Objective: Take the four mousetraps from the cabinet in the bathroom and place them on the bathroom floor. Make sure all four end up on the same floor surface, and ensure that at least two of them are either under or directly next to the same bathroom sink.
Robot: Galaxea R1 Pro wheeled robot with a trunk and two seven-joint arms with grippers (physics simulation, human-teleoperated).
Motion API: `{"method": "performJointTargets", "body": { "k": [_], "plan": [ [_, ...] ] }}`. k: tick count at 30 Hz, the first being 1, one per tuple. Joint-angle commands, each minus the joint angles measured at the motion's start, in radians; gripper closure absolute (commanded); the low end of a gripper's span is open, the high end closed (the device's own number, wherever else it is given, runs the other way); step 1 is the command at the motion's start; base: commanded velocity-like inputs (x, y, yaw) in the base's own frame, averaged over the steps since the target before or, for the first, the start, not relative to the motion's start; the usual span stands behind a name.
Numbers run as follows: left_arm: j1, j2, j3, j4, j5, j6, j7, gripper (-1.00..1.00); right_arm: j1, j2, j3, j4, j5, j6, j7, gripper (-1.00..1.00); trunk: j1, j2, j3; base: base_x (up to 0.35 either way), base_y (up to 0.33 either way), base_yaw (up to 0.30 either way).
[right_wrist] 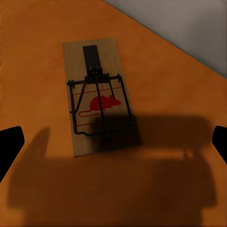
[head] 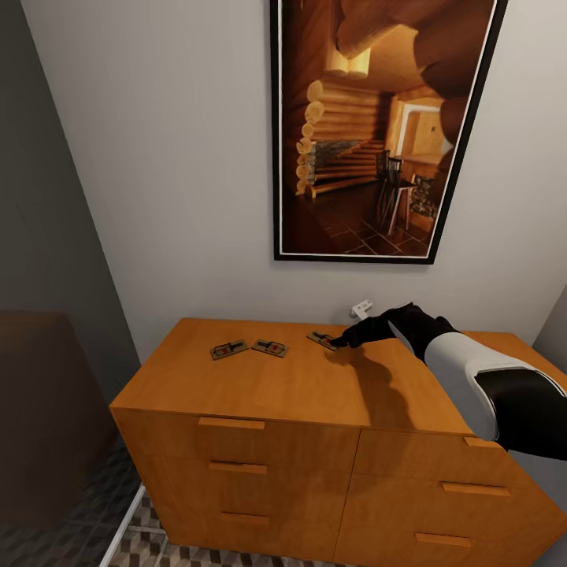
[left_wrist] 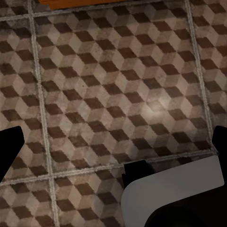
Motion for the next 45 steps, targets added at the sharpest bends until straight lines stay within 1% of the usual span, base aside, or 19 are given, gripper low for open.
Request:
{"method": "performJointTargets", "body": {
  "k": [1, 6, 15, 20, 37, 41, 45],
  "plan": [
    [-0.002, 0.000, -0.005, 0.004, -0.001, -0.008, 0.000, -1.00, 0.000, -0.001, 0.008, -0.002, -0.004, 0.002, 0.005, -1.00, 0.000, -0.001, -0.001, 0.000, 0.000, 0.000],
    [-0.002, 0.000, -0.005, 0.004, -0.001, -0.008, 0.000, -1.00, 0.000, 0.000, 0.008, -0.002, -0.001, -0.005, 0.012, -1.00, 0.000, -0.001, -0.001, 0.000, 0.000, 0.000],
    [-0.002, -0.002, -0.005, 0.004, -0.001, -0.008, 0.000, -1.00, 0.000, -0.001, 0.008, -0.002, 0.000, -0.016, 0.046, -1.00, 0.000, -0.001, -0.001, 0.000, 0.000, 0.000],
    [-0.002, -0.002, -0.005, 0.004, -0.001, -0.008, 0.000, -1.00, 0.000, -0.001, 0.008, -0.001, 0.000, -0.036, 0.049, -1.00, 0.000, -0.001, -0.001, 0.000, 0.000, 0.000],
    [-0.002, -0.002, -0.005, 0.004, -0.001, -0.008, 0.000, -1.00, 0.000, -0.003, 0.005, -0.001, -0.006, -0.056, 0.052, -1.00, 0.000, -0.001, -0.001, 0.000, 0.000, 0.000],
    [-0.002, -0.002, -0.005, 0.004, -0.001, -0.008, 0.000, -1.00, 0.000, -0.012, 0.005, -0.001, -0.008, -0.064, 0.084, -1.00, 0.000, -0.001, -0.001, 0.000, 0.000, 0.000],
    [-0.002, -0.002, -0.005, 0.004, -0.001, -0.008, 0.000, -1.00, 0.000, -0.014, 0.005, -0.001, -0.008, -0.065, 0.104, -1.00, 0.000, -0.001, -0.001, 0.000, 0.000, 0.000]
  ]
}}
